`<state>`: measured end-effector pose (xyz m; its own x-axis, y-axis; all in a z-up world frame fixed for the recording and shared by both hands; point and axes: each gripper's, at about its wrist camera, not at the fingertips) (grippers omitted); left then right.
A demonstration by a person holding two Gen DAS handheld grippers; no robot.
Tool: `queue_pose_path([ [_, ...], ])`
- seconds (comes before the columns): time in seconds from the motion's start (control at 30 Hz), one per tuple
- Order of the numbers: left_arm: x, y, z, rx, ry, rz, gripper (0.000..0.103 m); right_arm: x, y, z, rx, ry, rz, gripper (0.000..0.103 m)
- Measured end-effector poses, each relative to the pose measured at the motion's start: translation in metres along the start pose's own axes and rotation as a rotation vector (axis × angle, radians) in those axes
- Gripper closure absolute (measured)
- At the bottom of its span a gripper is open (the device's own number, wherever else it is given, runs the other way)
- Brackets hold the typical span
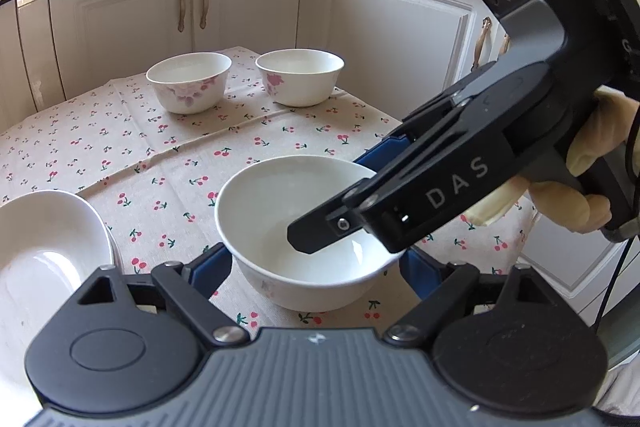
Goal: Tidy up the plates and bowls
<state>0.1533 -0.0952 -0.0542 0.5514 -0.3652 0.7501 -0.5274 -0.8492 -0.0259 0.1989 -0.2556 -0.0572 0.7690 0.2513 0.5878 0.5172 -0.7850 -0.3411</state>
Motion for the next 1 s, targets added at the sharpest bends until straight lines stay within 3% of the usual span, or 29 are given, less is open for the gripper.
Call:
queue_pose_path([
  [0.23, -0.002, -0.001, 0.002, -0.01, -0.008, -0.002, 0.012, -0.001, -0.002, 0.001, 0.007, 0.006, -0.009, 0.025],
  [0.43, -0.004, -0.002, -0.004, -0.027, -0.004, -0.006, 0.008, 0.001, -0.007, -0.004, -0.014, 0.042, -0.03, 0.004],
  [0.7, 0.002, -0.005, -0.032, -0.058, 0.016, 0.015, 0.007, 0.005, -0.01, -0.016, -0.042, 0.069, -0.059, 0.002],
  [1.0, 0.049, -0.026, -0.035, 0.026, 0.11, 0.025, 0.007, 0.033, -0.004, -0.038, -0.088, 0.146, -0.136, 0.001],
])
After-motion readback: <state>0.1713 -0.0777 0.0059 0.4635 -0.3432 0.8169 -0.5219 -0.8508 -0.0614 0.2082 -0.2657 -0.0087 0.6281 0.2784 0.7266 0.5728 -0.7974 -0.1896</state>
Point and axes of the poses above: each gripper's, at about its wrist camera, not at the fingertips, and z roughly the way its jaws point, y to its right, x to its top, and after that the axes turned 8 degrees about x, right-handed
